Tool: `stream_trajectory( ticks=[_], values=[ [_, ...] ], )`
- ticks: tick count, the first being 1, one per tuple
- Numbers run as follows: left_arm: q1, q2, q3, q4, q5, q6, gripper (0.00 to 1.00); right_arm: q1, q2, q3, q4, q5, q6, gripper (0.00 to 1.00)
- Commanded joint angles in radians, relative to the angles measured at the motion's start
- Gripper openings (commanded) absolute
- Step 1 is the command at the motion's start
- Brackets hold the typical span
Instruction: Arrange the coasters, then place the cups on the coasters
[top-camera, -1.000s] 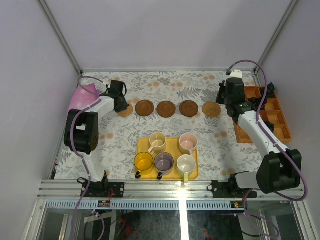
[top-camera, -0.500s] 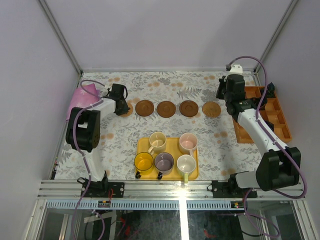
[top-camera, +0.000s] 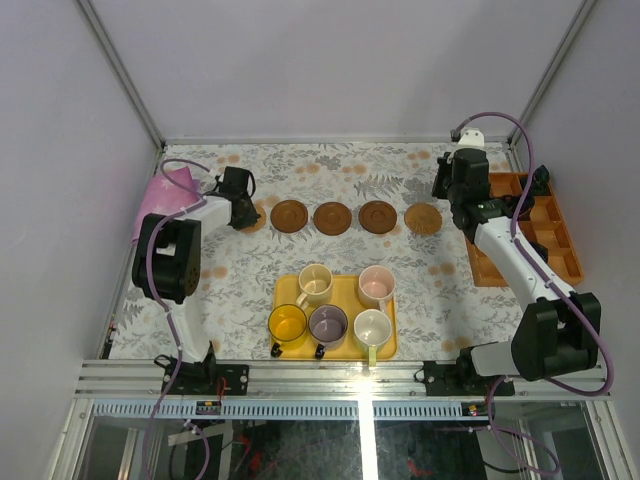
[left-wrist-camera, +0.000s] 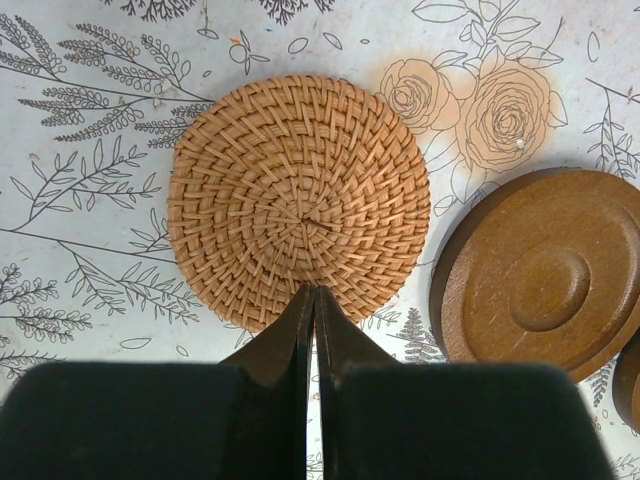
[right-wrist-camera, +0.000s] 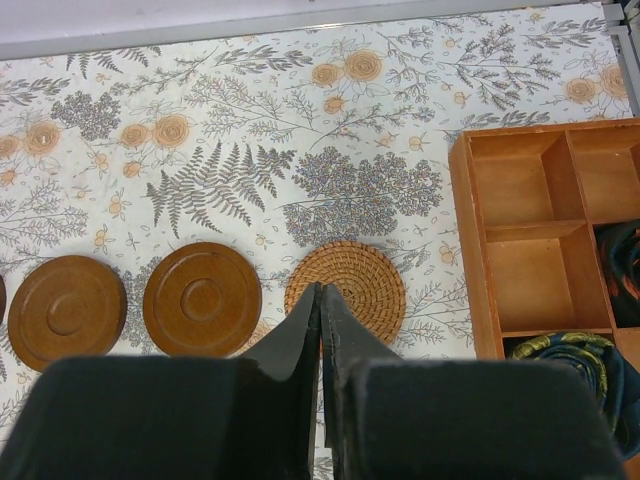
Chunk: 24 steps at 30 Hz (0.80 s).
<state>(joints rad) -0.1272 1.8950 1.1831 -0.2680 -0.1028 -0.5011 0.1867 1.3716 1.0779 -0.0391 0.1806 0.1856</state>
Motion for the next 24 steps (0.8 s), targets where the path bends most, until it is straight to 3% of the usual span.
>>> stream_trajectory(
  ticks=[1,4,5,7,9,12,18,24],
  values=[
    [0.002,-0.053,0.020,-0.015,-0.032,-0.007,0.00,-0.007,-0.043,0.010,0.039,-0.005,-0.008,0.00],
    [0.003,-0.105,0.025,-0.050,-0.045,0.003,0.00,-0.007,-0.051,0.008,0.039,-0.026,0.008,0.02],
    [0.003,-0.127,0.028,-0.065,-0.052,0.006,0.00,-0.006,-0.056,0.006,0.039,-0.031,0.016,0.10],
    [0.003,-0.175,0.025,-0.081,-0.061,0.011,0.00,-0.007,-0.068,0.002,0.043,-0.039,0.028,0.47],
    [0.003,-0.225,0.015,-0.087,-0.068,0.018,0.00,-0.007,-0.083,-0.006,0.053,-0.050,0.034,0.64],
    [0.003,-0.287,0.000,-0.093,-0.077,0.030,0.00,-0.006,-0.101,-0.015,0.055,-0.069,0.049,0.99],
    [0.003,-0.387,-0.075,-0.052,-0.021,0.057,0.00,-0.006,-0.083,0.012,-0.023,-0.143,0.073,0.99],
    [0.002,-0.523,-0.206,0.052,0.099,0.062,0.14,-0.007,-0.119,-0.021,-0.073,-0.234,0.100,1.00]
  ],
)
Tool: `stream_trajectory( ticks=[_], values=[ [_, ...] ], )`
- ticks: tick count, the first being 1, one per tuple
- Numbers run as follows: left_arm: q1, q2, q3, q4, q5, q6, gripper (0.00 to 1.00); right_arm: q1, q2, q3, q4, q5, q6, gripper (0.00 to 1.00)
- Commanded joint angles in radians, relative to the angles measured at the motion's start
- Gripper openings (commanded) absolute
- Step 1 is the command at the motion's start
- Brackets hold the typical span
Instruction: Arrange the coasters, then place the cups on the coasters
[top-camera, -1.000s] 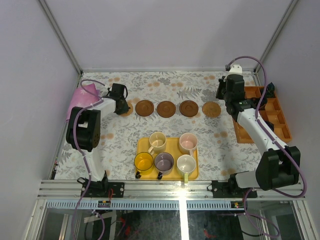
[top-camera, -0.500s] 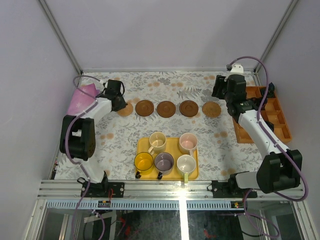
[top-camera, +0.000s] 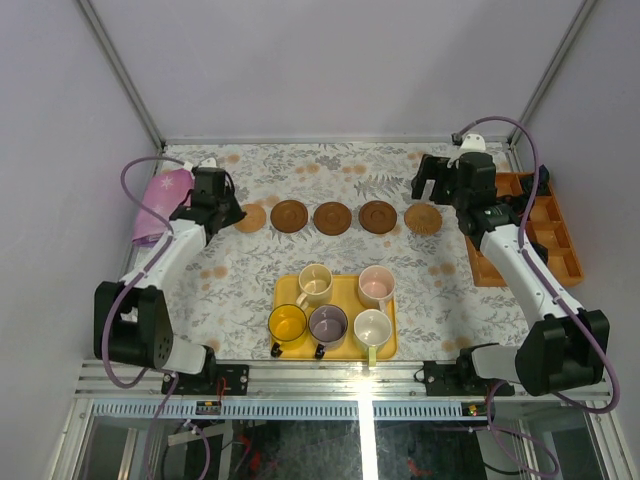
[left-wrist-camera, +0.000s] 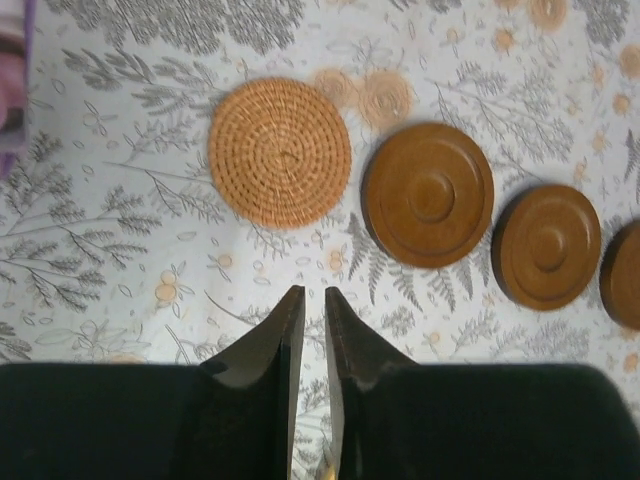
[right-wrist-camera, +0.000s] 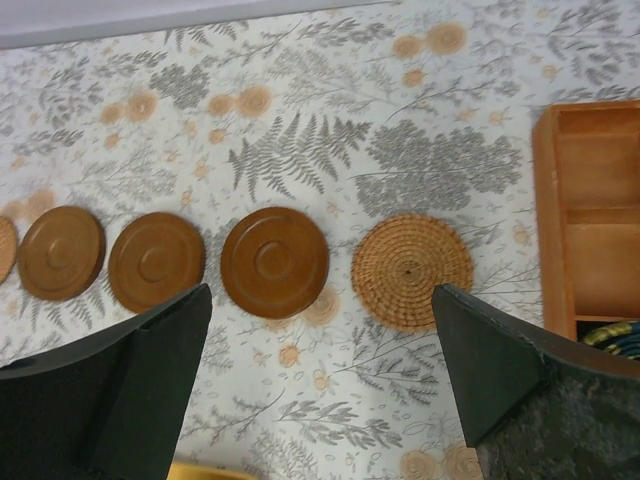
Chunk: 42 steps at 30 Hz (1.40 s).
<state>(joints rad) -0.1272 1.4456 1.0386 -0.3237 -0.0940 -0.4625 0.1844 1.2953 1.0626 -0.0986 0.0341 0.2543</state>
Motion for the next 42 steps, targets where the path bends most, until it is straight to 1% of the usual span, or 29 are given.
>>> stream_trajectory(
  ticks=[1,4,6,9,11,13,15,18,21,24,27,29,31,35,40,41,42],
  values=[
    [0.003,-0.092,-0.079,0.123,0.119,0.026,0.18,-0.004,-0.054,-0.016,-0.019,-0.113,0.041,1.00],
    [-0.001,-0.141,-0.133,0.156,0.201,0.039,0.27,0.000,-0.081,-0.048,-0.062,-0.196,0.070,1.00],
    [-0.012,-0.171,-0.161,0.167,0.230,0.056,0.36,0.018,-0.101,-0.079,-0.102,-0.211,0.077,1.00],
    [-0.032,-0.217,-0.199,0.166,0.235,0.069,0.49,0.091,-0.148,-0.125,-0.183,-0.151,0.058,0.99],
    [-0.045,-0.241,-0.217,0.164,0.237,0.069,0.60,0.158,-0.183,-0.152,-0.241,-0.088,0.051,1.00],
    [-0.055,-0.254,-0.228,0.163,0.238,0.062,0.66,0.197,-0.220,-0.176,-0.288,-0.065,0.063,1.00],
    [-0.062,-0.259,-0.234,0.164,0.235,0.052,0.68,0.214,-0.250,-0.197,-0.324,-0.070,0.088,0.97],
    [-0.071,-0.249,-0.229,0.164,0.238,0.043,0.71,0.240,-0.287,-0.226,-0.362,-0.082,0.113,0.89],
    [-0.078,-0.237,-0.225,0.164,0.247,0.040,0.71,0.262,-0.292,-0.245,-0.409,-0.085,0.131,0.84],
    [-0.083,-0.234,-0.233,0.164,0.248,0.039,0.72,0.301,-0.280,-0.253,-0.421,-0.091,0.143,0.78],
    [-0.087,-0.236,-0.246,0.166,0.245,0.034,0.72,0.336,-0.254,-0.248,-0.417,-0.088,0.153,0.73],
    [-0.088,-0.242,-0.256,0.166,0.239,0.027,0.72,0.349,-0.230,-0.240,-0.415,-0.087,0.155,0.72],
    [-0.090,-0.255,-0.267,0.167,0.233,0.021,0.72,0.359,-0.208,-0.235,-0.412,-0.086,0.154,0.70],
    [-0.090,-0.281,-0.282,0.167,0.205,0.019,0.72,0.363,-0.154,-0.225,-0.415,-0.083,0.152,0.63],
    [-0.091,-0.289,-0.292,0.164,0.190,0.011,0.71,0.367,-0.093,-0.208,-0.438,-0.077,0.141,0.62],
    [-0.091,-0.288,-0.293,0.165,0.187,0.009,0.72,0.368,-0.085,-0.206,-0.439,-0.077,0.137,0.59],
    [-0.091,-0.286,-0.295,0.166,0.183,0.006,0.72,0.368,-0.080,-0.205,-0.438,-0.077,0.135,0.54]
  ],
)
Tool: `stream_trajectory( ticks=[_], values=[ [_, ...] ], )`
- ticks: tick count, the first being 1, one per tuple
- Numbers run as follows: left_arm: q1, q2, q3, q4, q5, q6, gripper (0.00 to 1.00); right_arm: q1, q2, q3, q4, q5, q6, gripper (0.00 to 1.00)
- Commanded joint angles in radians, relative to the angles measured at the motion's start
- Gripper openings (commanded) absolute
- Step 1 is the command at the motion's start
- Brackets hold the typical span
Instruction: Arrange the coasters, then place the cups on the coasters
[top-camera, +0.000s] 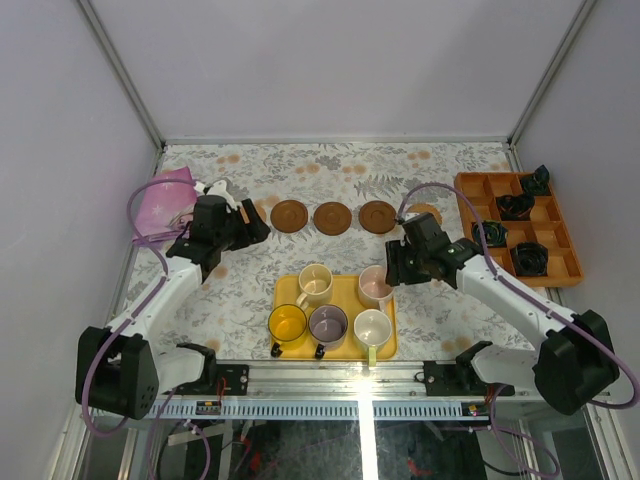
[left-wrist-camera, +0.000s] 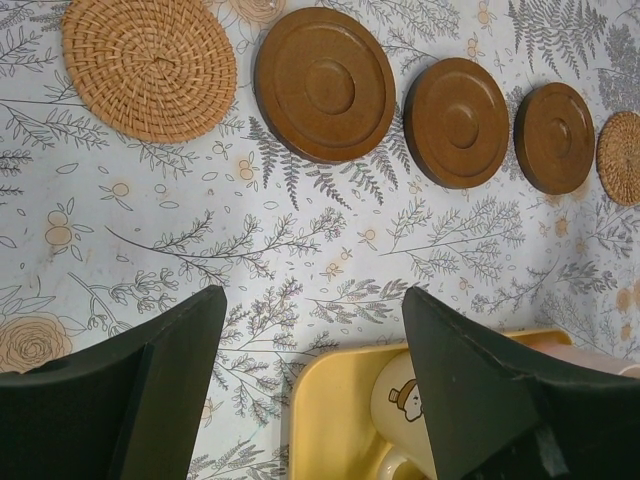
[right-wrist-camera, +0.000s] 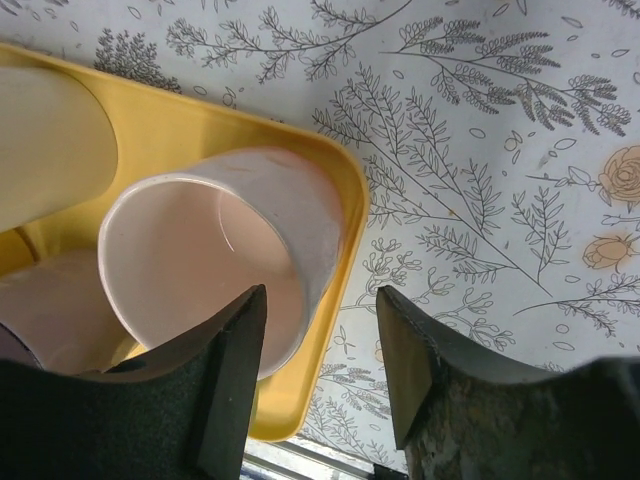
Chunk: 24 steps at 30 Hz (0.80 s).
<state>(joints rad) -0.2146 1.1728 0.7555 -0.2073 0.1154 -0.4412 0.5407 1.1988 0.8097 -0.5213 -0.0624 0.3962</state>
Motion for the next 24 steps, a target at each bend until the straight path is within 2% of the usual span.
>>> stream_trajectory(
  ticks=[1,3,6,16,24],
  values=[
    [-0.003,-0.012,-0.012,0.049,-0.030,-0.017,0.71,0.012,0.021,0.051,-0.013,0.020,-0.012,0.49],
    [-0.003,-0.011,-0.011,0.052,-0.035,-0.023,0.71,0.013,0.030,0.055,-0.009,0.021,-0.020,0.39],
    [-0.003,-0.009,-0.011,0.059,-0.038,-0.028,0.71,0.013,0.049,0.067,-0.001,0.025,-0.041,0.31],
    [-0.003,0.005,0.007,0.073,-0.061,-0.029,0.71,0.013,0.168,0.156,0.081,-0.029,-0.160,0.19],
    [-0.004,0.024,0.009,0.088,-0.078,-0.042,0.71,0.024,0.246,0.214,0.145,-0.174,-0.206,0.18]
  ],
)
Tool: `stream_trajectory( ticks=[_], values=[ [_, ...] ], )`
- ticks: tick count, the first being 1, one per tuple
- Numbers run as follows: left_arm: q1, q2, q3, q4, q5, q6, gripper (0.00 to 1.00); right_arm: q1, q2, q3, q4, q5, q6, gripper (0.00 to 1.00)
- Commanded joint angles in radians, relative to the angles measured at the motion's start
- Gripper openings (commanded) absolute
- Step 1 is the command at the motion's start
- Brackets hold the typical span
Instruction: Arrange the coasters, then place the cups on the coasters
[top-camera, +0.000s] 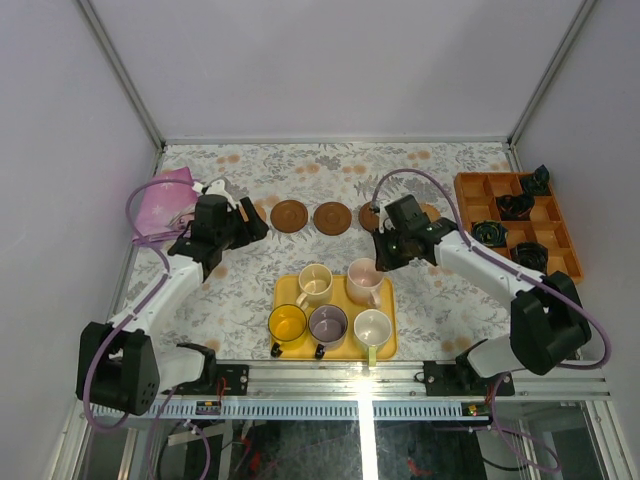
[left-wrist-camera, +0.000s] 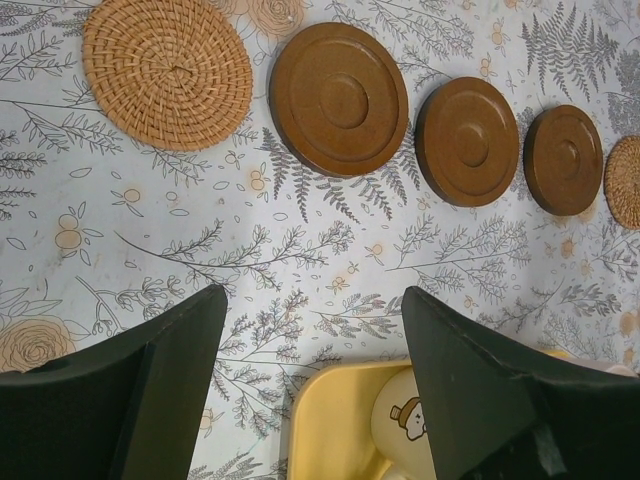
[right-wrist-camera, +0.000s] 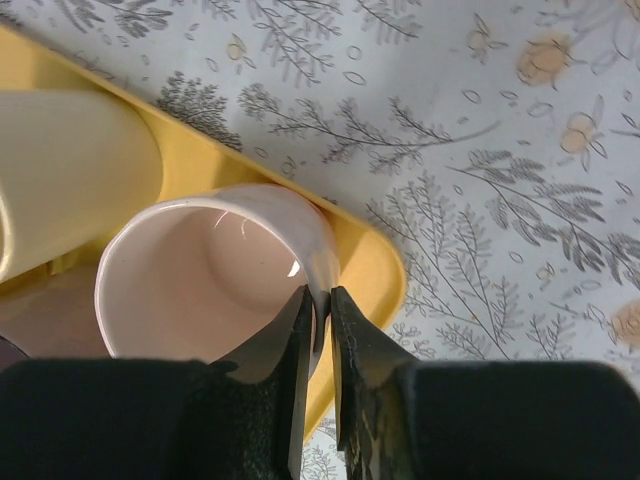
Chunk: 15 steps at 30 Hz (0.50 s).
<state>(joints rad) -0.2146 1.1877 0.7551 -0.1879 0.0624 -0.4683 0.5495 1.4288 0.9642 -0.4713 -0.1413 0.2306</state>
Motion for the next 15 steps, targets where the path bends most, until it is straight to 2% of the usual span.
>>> stream_trajectory(
  ticks=[1,5,7,12,15],
  values=[
    [-0.003,0.013,0.009,0.072,-0.024,-0.017,0.71,0.017,0.019,0.062,0.095,-0.106,-0.045,0.19],
    [-0.003,0.032,0.018,0.075,-0.020,-0.018,0.71,0.022,0.011,0.059,0.092,-0.114,-0.048,0.25],
    [-0.003,0.044,0.025,0.080,-0.014,-0.019,0.71,0.023,-0.005,0.056,0.088,-0.109,-0.048,0.35],
    [-0.003,0.069,0.040,0.090,0.002,-0.024,0.71,0.026,-0.072,0.056,0.053,-0.054,-0.047,0.49],
    [-0.003,0.079,0.050,0.093,0.015,-0.024,0.71,0.027,-0.131,0.057,0.010,-0.039,-0.041,0.61]
  ],
)
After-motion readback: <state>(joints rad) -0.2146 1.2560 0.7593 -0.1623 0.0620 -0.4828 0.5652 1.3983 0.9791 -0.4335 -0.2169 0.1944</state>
